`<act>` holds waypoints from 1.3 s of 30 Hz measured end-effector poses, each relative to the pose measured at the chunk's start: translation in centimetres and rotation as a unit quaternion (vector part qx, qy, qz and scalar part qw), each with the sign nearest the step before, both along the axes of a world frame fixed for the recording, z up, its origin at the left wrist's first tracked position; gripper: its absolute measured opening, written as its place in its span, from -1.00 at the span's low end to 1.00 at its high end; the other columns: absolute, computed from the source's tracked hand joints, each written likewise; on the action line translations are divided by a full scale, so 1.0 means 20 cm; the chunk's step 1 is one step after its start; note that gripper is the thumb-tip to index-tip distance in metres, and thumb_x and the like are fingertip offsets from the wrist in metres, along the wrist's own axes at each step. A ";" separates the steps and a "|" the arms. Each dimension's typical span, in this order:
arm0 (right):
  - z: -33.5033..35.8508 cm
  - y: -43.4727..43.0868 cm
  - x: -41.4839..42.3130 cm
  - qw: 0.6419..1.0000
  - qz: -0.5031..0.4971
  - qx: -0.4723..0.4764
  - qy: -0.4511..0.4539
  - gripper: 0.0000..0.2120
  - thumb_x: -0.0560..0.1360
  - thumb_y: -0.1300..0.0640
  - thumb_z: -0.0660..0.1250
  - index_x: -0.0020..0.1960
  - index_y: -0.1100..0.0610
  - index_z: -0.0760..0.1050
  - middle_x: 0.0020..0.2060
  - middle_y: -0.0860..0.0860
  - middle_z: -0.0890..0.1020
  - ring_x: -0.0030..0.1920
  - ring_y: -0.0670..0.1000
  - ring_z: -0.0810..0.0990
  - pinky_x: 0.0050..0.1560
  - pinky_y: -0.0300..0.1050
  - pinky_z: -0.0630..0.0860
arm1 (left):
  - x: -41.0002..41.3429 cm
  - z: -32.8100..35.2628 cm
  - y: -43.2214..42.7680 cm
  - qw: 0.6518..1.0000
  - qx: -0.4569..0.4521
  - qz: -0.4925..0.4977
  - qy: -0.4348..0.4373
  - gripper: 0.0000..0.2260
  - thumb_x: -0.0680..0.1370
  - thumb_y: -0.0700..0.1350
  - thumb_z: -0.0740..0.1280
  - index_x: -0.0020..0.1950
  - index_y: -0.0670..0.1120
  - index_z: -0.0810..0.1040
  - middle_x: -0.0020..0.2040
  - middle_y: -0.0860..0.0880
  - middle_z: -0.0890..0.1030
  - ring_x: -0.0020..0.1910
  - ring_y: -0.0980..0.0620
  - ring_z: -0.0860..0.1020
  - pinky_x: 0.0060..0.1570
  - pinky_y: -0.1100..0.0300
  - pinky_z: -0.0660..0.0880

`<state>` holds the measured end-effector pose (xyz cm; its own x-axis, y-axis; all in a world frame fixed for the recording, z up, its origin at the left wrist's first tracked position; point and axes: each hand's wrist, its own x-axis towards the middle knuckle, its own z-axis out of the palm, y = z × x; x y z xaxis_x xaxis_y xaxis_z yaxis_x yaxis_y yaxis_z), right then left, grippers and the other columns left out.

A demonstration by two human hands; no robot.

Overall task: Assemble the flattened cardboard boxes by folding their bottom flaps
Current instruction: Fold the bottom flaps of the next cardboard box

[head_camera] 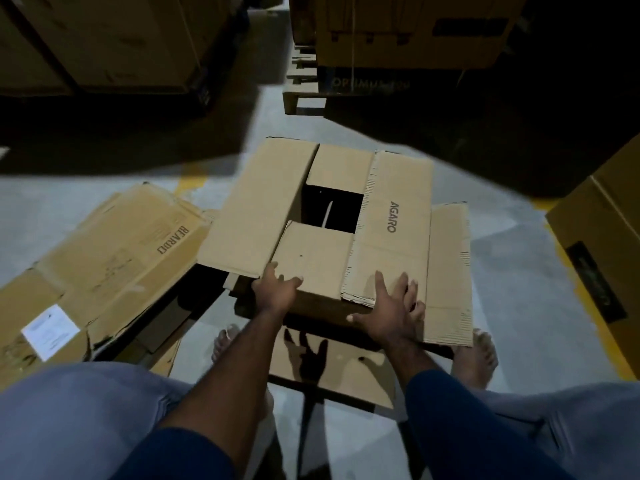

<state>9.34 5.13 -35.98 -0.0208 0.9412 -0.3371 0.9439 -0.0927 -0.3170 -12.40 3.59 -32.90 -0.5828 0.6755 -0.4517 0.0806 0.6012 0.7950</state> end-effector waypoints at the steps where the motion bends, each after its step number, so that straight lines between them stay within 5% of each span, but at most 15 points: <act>1: -0.01 0.01 -0.01 1.000 0.007 0.009 -0.002 0.06 0.38 -0.27 0.53 0.64 -0.14 -0.06 0.64 0.19 -0.20 0.62 0.27 -0.25 0.56 0.36 -0.09 | -0.03 -0.01 0.02 0.999 0.011 0.024 -0.024 -0.40 0.54 -0.08 0.49 0.54 0.02 0.36 0.51 -0.14 0.28 0.28 -0.11 0.49 0.02 0.18 0.47; 3: -0.02 0.04 -0.02 1.000 0.017 0.019 -0.007 -0.03 0.44 -0.18 0.52 0.64 -0.13 -0.01 0.64 0.19 -0.16 0.63 0.24 -0.21 0.56 0.32 -0.06 | -0.08 -0.03 0.05 0.995 0.020 0.069 -0.075 -0.40 0.57 -0.04 0.46 0.57 0.04 0.31 0.52 -0.12 0.29 0.29 -0.13 0.44 -0.13 0.21 0.47; 6: -0.03 0.07 -0.01 0.999 0.022 0.015 -0.022 -0.14 0.50 -0.05 0.48 0.64 -0.12 0.04 0.65 0.18 -0.09 0.63 0.22 -0.14 0.56 0.26 -0.02 | -0.17 -0.07 0.09 0.979 0.052 0.106 -0.164 -0.41 0.58 -0.03 0.44 0.57 -0.03 0.31 0.41 -0.02 0.38 0.34 -0.05 0.36 0.06 0.12 0.38; 10: -0.05 0.07 0.00 0.999 0.027 0.006 -0.028 -0.19 0.53 0.04 0.44 0.63 -0.11 0.07 0.65 0.15 -0.07 0.64 0.20 -0.11 0.58 0.24 0.00 | -0.23 -0.09 0.10 0.935 0.103 0.156 -0.302 -0.60 0.58 -0.03 0.42 0.37 -0.13 0.50 0.28 -0.11 0.58 0.17 -0.07 0.57 -0.02 0.17 0.54; 14: 0.02 0.09 -0.03 0.999 0.021 -0.035 -0.014 -0.19 0.52 -0.08 0.41 0.63 -0.12 0.05 0.65 0.15 -0.08 0.63 0.26 -0.11 0.56 0.29 -0.06 | -0.20 -0.16 0.05 0.946 0.112 0.173 -0.249 -0.54 0.61 -0.20 0.40 0.49 -0.11 0.38 0.38 -0.15 0.51 0.34 -0.06 0.47 0.35 0.07 0.35; 16: 0.06 0.09 -0.08 0.999 0.028 -0.035 0.003 -0.24 0.53 -0.12 0.36 0.62 -0.13 0.08 0.64 0.13 -0.01 0.61 0.28 -0.03 0.55 0.32 -0.02 | -0.14 -0.15 0.00 0.947 0.109 0.174 -0.247 -0.60 0.60 -0.23 0.41 0.41 -0.11 0.42 0.26 -0.16 0.58 0.08 -0.01 0.55 0.20 0.11 0.43; 19: 0.11 0.07 -0.17 0.997 0.069 -0.028 0.018 -0.27 0.53 -0.14 0.32 0.62 -0.09 0.14 0.60 0.13 0.18 0.58 0.20 0.14 0.53 0.28 0.06 | 0.01 -0.15 -0.13 0.954 0.070 0.151 -0.249 -0.67 0.58 -0.24 0.42 0.32 -0.18 0.46 -0.13 -0.12 0.59 -0.31 0.02 0.49 -0.35 0.29 0.47; 24: 0.13 -0.04 -0.29 0.990 0.115 -0.066 0.052 -0.37 0.58 -0.06 0.32 0.61 -0.01 0.23 0.52 0.07 0.35 0.51 0.09 0.32 0.54 0.16 0.13 | 0.12 -0.17 -0.31 0.950 -0.023 0.189 -0.247 -0.88 0.63 -0.21 0.28 0.16 -0.11 0.51 -0.20 -0.06 0.57 -0.29 0.01 0.51 -0.27 0.15 0.44; 26: 0.12 -0.10 -0.30 0.989 0.129 -0.060 0.050 -0.44 0.58 -0.04 0.31 0.56 -0.01 0.32 0.45 0.04 0.44 0.45 0.08 0.39 0.50 0.12 0.21 | 0.09 -0.12 -0.32 0.974 -0.069 0.126 -0.177 -0.77 0.65 -0.18 0.22 0.27 -0.19 0.55 -0.09 -0.10 0.62 -0.17 -0.07 0.59 -0.16 0.14 0.52; 27: 0.12 -0.12 -0.30 0.990 0.127 -0.045 0.050 -0.47 0.57 -0.02 0.30 0.53 -0.01 0.36 0.40 0.03 0.48 0.41 0.08 0.42 0.47 0.10 0.24 | 0.07 -0.09 -0.30 0.989 -0.096 0.087 -0.066 -0.74 0.66 -0.17 0.22 0.28 -0.23 0.54 0.04 -0.16 0.63 -0.03 -0.16 0.62 -0.08 0.14 0.51; 30: 0.12 -0.13 -0.28 0.993 0.104 -0.002 0.053 -0.52 0.56 0.03 0.31 0.47 0.03 0.44 0.33 0.01 0.54 0.33 0.08 0.49 0.40 0.02 0.37 | 0.06 0.04 -0.23 0.979 -0.076 0.028 0.185 -0.88 0.62 -0.13 0.24 0.00 -0.14 0.53 -0.02 -0.20 0.62 -0.10 -0.20 0.54 -0.16 0.14 0.38; 35: 0.10 -0.05 -0.24 0.989 0.058 -0.063 0.125 -0.48 0.59 0.08 0.25 0.55 0.03 0.37 0.50 0.07 0.42 0.44 0.12 0.43 0.44 0.02 0.42 | 0.13 0.03 -0.04 0.988 -0.028 -0.099 0.117 -0.93 0.53 -0.16 0.34 -0.15 -0.03 0.50 -0.13 -0.06 0.66 -0.15 -0.09 0.65 -0.14 0.05 0.62; 39: 0.09 -0.08 -0.24 0.988 0.062 -0.102 0.097 -0.38 0.67 -0.05 0.17 0.67 -0.05 0.05 0.64 0.25 -0.05 0.63 0.26 0.00 0.59 0.14 0.11 | 0.22 -0.04 -0.03 0.964 -0.047 -0.199 0.172 -0.87 0.52 -0.11 0.38 0.06 -0.04 0.55 0.08 -0.11 0.64 0.04 -0.11 0.59 -0.02 0.09 0.54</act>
